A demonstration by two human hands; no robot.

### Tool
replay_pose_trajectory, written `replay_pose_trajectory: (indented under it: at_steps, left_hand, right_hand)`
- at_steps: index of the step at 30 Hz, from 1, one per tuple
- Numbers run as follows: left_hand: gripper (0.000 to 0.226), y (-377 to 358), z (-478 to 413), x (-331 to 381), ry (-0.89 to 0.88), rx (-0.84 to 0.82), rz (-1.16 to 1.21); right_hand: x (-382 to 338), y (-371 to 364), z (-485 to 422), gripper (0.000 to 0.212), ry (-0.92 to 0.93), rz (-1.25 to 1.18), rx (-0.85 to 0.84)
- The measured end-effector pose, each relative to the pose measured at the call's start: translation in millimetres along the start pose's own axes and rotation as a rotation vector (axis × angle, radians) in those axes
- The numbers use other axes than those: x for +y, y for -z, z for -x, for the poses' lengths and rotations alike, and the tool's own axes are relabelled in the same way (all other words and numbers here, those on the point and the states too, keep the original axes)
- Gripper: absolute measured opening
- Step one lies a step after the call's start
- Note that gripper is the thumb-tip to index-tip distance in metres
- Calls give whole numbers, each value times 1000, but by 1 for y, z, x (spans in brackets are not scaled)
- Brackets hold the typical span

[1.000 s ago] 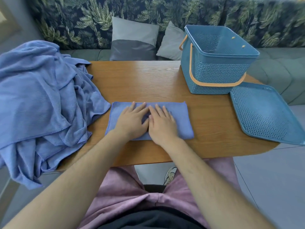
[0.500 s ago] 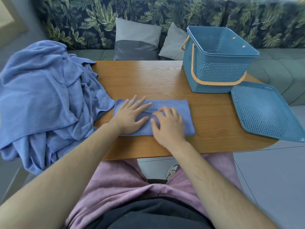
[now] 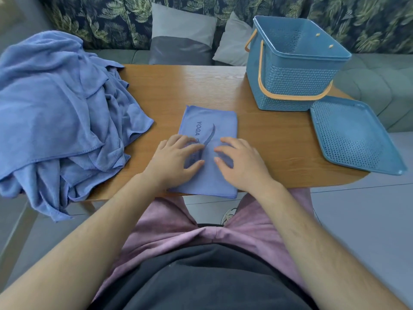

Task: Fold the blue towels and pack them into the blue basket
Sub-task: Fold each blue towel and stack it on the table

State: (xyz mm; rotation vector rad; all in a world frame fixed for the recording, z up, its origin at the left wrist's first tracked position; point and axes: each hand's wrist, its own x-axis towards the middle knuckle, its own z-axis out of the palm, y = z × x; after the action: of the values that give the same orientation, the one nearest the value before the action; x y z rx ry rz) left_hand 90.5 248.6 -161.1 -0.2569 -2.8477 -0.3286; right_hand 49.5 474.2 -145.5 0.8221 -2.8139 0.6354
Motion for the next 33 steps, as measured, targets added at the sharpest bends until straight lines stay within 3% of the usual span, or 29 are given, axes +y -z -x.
replay_pose_trajectory:
  at_steps: [4,8,11,14,17,20,33]
  left_hand:
    - [71,-7,10,3,98,-199,94]
    - [60,-6,9,8,217,-209,77]
    - [59,-7,8,4,293,-206,131]
    - [60,-3,13,-1,190,-138,225]
    - [64,7,22,1,72,-162,352]
    - [64,11,23,5,13,-280,381]
    - [59,20,26,2,-72,-338,444]
  right_hand:
    - [14,-13,19,38,-41,-147,-64]
    - [19,-15,31,31,83,-266,55]
    - [21,-3,33,35,155,-291,2]
    - [28,8,34,59,204,-245,-159]
    - [32,11,32,68,214,-205,-204]
    - [31,13,30,66,220,-177,-209]
    - [21,19,32,38,168,-268,-213]
